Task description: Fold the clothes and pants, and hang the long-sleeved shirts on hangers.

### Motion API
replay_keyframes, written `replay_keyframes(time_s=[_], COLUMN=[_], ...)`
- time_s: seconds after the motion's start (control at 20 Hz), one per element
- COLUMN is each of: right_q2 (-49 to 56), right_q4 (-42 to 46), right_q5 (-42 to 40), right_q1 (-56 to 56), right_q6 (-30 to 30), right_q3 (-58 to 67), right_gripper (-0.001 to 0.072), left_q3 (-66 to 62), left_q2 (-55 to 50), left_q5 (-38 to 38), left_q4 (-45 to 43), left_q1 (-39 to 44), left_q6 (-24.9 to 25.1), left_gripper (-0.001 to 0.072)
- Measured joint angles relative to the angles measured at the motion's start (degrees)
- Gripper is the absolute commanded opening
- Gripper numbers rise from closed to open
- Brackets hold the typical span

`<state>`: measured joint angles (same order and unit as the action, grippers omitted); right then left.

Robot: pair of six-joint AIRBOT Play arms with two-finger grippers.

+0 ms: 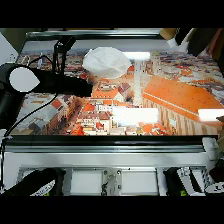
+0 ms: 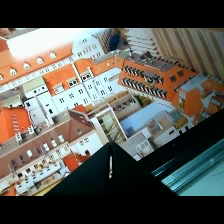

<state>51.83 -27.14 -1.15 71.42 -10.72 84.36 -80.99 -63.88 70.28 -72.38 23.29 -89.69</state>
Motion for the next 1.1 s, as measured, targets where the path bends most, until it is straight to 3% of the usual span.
replay_keyframes(time_s=[0.2,0.25,0.35,0.4,0.75,0.95,1.1], right_q2=[-0.6,-0.7,-1.0,-1.1,-4.5,-6.1,-5.6], right_q4=[0.1,0.2,0.2,0.2,0.0,0.2,0.4], right_q5=[0.1,0.0,-0.7,-0.6,7.9,21.3,36.6], right_q1=[0.0,0.0,0.0,0.0,0.0,0.0,-0.2], right_q6=[0.0,0.0,0.0,0.0,0.9,3.5,11.3], right_q3=[-2.5,-3.1,-3.8,-4.0,-4.4,-4.4,-4.4], right_gripper=[0.0042,0.0103,0.0457,0.0477,0.0477,0.0476,0.0474], left_q3=[0.0,0.0,0.0,0.0,0.0,0.0,0.0], left_q2=[0.0,0.0,0.0,0.0,0.0,0.0,0.0], left_q5=[0.0,0.0,0.0,0.0,0.0,0.0,0.0], left_q4=[0.0,0.0,0.0,0.0,0.0,0.0,0.0], left_q1=[0.0,0.0,0.0,0.0,0.0,0.0,0.0], left_q6=[0.0,0.0,0.0,0.0,-0.1,-0.2,-0.2], left_gripper=[0.0022,0.0022,0.0022,0.0022,0.0022,0.0022,0.0022])
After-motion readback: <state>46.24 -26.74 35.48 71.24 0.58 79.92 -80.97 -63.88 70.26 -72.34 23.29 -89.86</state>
